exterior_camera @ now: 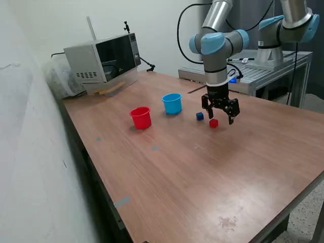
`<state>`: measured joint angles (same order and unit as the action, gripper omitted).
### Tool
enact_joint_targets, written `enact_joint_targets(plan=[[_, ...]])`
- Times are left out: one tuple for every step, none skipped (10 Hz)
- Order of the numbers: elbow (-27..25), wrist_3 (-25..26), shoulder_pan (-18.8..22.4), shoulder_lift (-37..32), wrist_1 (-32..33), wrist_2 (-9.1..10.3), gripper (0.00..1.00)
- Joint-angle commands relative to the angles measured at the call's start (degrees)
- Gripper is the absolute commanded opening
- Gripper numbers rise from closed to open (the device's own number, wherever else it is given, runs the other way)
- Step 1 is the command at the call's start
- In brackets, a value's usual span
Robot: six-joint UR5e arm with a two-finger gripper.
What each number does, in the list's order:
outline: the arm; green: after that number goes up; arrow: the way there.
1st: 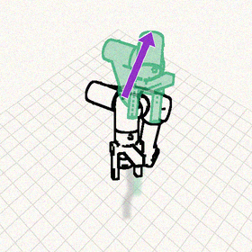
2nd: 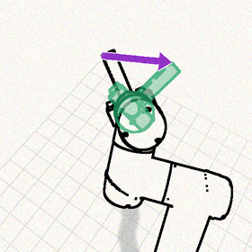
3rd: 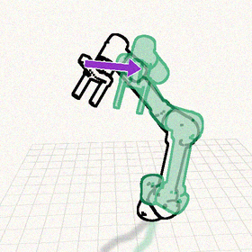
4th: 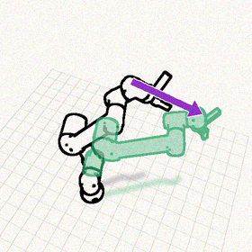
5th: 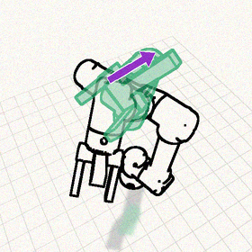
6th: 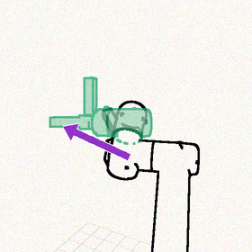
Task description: Place red objects in the red bin, and blue objects in the blue bin.
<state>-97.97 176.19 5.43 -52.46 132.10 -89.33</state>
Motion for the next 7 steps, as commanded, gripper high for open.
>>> enact_joint_targets(plan=[[0.1, -0.1, 0.0, 0.3, 0.0, 0.03, 1.0], [0.1, -0.1, -0.1, 0.3, 0.1, 0.03, 1.0], [0.2, -0.1, -0.1, 0.3, 0.1, 0.03, 1.0], [0.3, -0.1, -0.1, 0.3, 0.1, 0.03, 1.0], [0.4, -0.1, 0.0, 0.3, 0.2, 0.03, 1.0], [0.5, -0.1, 0.0, 0.3, 0.3, 0.03, 1.0], [0.5, -0.1, 0.0, 0.3, 0.5, 0.03, 0.0]])
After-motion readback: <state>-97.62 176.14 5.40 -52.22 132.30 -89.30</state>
